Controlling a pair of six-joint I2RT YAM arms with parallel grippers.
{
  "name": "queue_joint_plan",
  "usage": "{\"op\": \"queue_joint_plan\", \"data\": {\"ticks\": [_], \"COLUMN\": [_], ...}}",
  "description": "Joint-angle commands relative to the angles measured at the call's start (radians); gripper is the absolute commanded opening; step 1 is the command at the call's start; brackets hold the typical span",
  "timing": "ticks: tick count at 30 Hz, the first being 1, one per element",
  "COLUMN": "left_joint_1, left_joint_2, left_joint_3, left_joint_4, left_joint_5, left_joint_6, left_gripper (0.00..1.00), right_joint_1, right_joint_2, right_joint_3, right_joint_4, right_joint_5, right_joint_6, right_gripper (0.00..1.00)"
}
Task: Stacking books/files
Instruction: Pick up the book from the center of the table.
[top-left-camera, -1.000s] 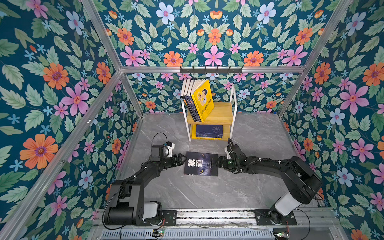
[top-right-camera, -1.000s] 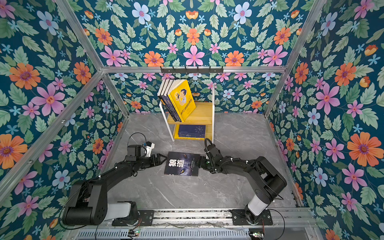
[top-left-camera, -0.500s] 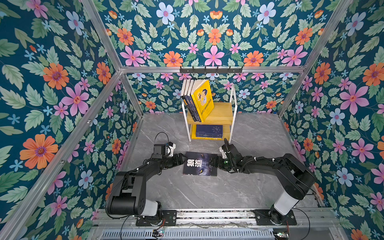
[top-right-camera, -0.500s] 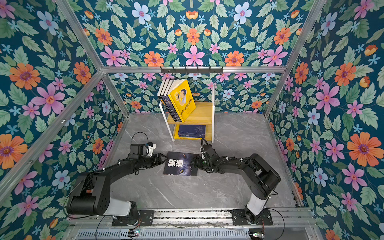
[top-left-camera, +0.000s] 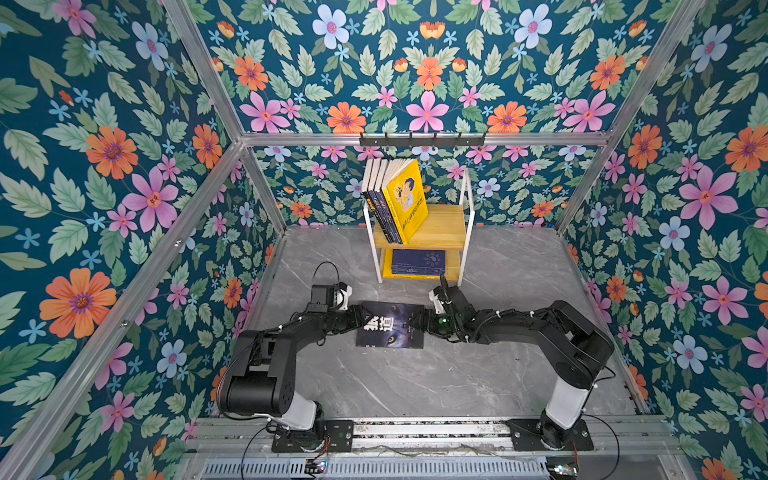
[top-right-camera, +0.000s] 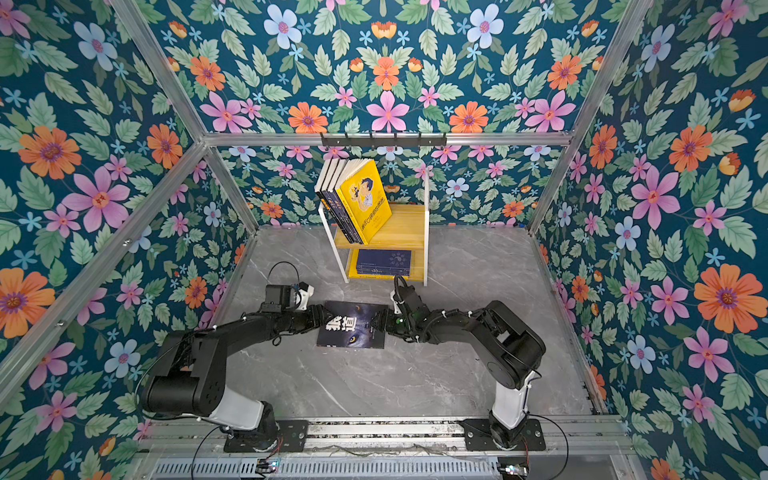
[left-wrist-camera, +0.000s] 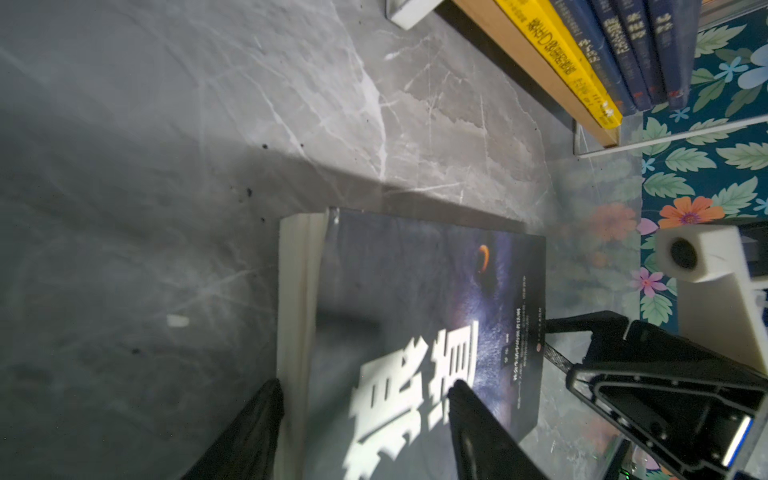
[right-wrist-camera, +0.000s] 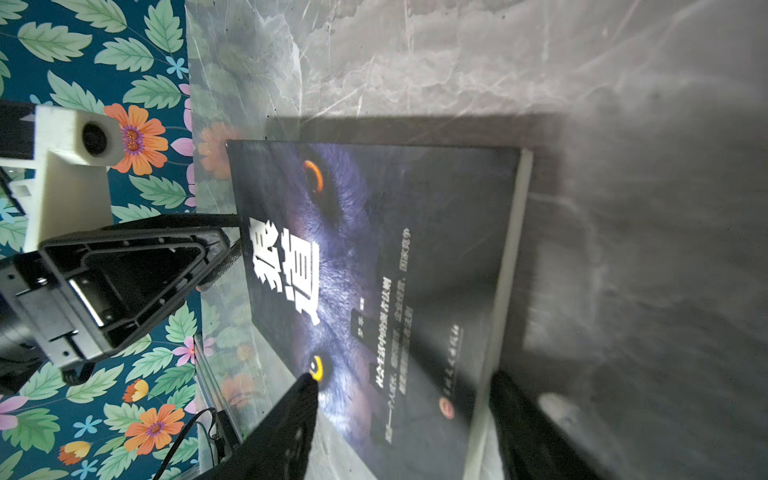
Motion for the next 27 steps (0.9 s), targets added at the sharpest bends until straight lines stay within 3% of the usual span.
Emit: {"op": "queue_joint_plan", "data": {"ticks": [1,8,14,17,19,27], "left_joint_1": [-0.007,-0.009,-0.010,-0.010,-0.008,-0.009], "left_joint_2": [-0.036,-0.106,-0.137,-0.161,-0.173,-0.208], "left_joint_3": [-0.010,-0.022,-0.028,-0.050,-0.050,-0.046], "left_joint_4": [-0.009,-0.011,-0.027,-0.014,-0.018,-0.032], "left_joint_5": [0.067,0.089,0.082,0.078,0.067,0.061], "left_joint_6": [0.003,-0.001,-0.003,-0.012,-0.014,0.000], "left_gripper": [0.60,0.49,0.33,0.20,0.00,0.00], "right_joint_1": [0.004,0.009,0.022,0.022,0.023,0.023], "right_joint_2": [0.023,0.015,0.008,0.005,-0.014,-0.121], "right_joint_3": [-0.012,-0.005,0.008,-0.003,-0.005,-0.074], "right_joint_4": [-0.139,-0.141,-0.167,-0.166,-0.198,-0.278], "right_joint_5": [0.017,0.020,0.033,0.043,0.055,0.143], "right_joint_6": [0.009,0.010,0.001,-0.005,-0.017,-0.082], "right_gripper": [0.67,0.66,0.66,0.66,0.66,0.68]}}
